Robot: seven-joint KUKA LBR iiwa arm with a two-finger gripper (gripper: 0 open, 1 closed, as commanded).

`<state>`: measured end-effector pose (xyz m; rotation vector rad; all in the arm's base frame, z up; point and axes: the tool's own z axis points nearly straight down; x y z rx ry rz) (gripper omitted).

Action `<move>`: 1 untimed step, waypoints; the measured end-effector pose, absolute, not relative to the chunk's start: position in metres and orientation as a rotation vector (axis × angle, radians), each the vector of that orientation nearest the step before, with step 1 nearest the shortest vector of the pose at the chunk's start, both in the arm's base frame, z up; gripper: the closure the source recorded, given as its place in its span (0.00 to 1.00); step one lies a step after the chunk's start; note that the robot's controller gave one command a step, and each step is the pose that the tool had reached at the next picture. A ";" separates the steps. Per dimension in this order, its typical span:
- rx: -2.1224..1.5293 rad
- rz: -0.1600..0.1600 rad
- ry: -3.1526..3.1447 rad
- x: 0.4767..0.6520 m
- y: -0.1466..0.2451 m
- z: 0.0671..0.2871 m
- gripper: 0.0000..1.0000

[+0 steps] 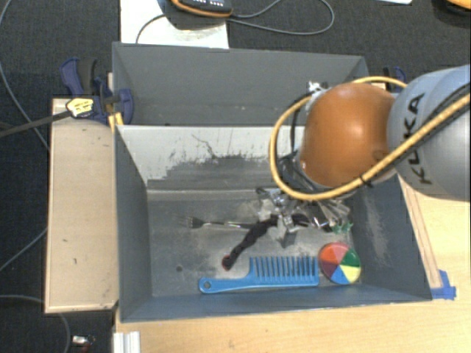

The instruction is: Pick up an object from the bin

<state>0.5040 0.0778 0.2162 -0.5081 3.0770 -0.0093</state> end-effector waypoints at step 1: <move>-0.533 -0.008 3.071 0.501 0.105 0.187 1.00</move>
Offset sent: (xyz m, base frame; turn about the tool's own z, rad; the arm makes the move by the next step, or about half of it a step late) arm -0.0050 0.0108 0.0358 0.0011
